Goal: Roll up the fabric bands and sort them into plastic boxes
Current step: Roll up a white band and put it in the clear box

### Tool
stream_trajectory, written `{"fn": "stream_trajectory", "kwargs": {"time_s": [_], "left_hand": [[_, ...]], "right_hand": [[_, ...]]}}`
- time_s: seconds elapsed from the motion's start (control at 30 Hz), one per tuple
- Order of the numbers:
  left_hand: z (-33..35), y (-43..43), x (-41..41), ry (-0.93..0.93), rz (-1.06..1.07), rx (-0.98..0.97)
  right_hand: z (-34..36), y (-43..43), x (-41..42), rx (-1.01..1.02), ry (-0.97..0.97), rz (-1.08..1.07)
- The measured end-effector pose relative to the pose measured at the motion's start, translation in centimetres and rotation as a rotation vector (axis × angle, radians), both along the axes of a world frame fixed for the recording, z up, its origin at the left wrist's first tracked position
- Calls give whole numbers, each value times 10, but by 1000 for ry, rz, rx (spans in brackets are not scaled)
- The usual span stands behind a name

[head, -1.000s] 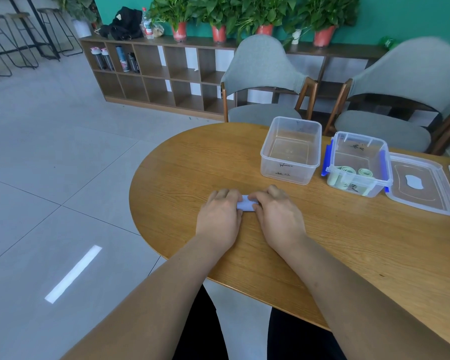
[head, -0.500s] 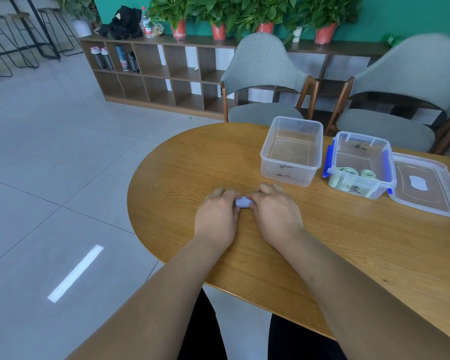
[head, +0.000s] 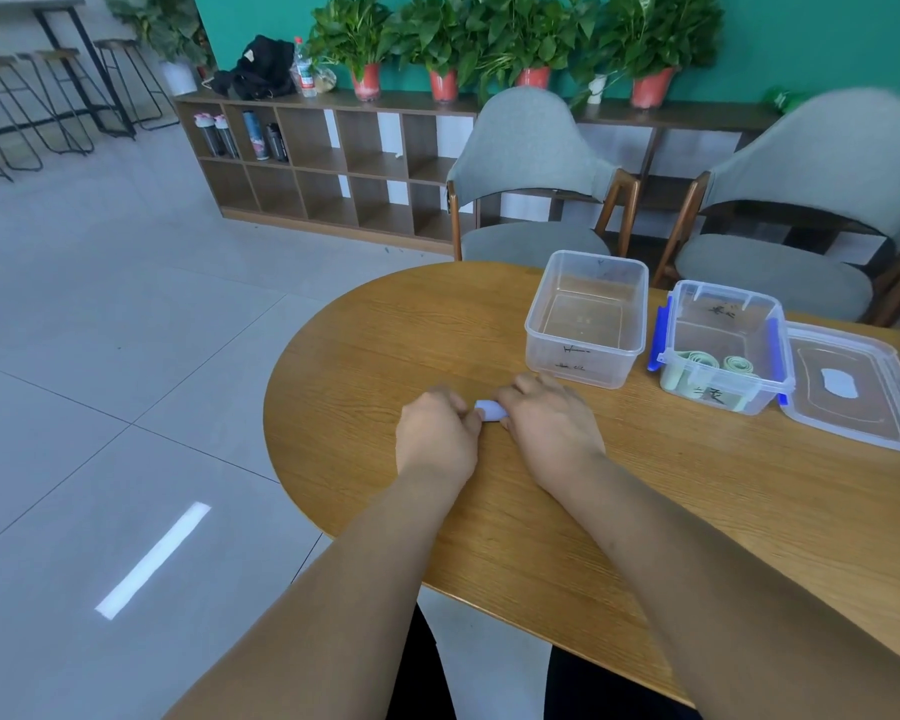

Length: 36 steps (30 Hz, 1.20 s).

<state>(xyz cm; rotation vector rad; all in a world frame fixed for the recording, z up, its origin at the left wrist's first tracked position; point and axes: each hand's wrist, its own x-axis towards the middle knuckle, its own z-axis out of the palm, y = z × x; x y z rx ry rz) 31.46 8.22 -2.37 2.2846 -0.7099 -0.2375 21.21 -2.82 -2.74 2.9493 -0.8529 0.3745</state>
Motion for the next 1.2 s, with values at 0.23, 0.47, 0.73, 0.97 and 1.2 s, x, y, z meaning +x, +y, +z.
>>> {"fn": "stream_trajectory", "kwargs": {"time_s": [0.23, 0.47, 0.73, 0.97, 1.2], "left_hand": [[20, 4, -23, 332, 71, -112], [45, 13, -53, 426, 94, -435], [82, 18, -83, 353, -66, -579], [97, 17, -96, 155, -237, -574], [99, -6, -87, 77, -347, -610]], "right_hand": [[12, 14, -11, 103, -44, -63], [42, 31, -40, 317, -263, -161], [83, 40, -82, 471, -507, -169], [109, 35, -111, 494, -476, -75], [146, 0, -115, 448, -406, -26]]}}
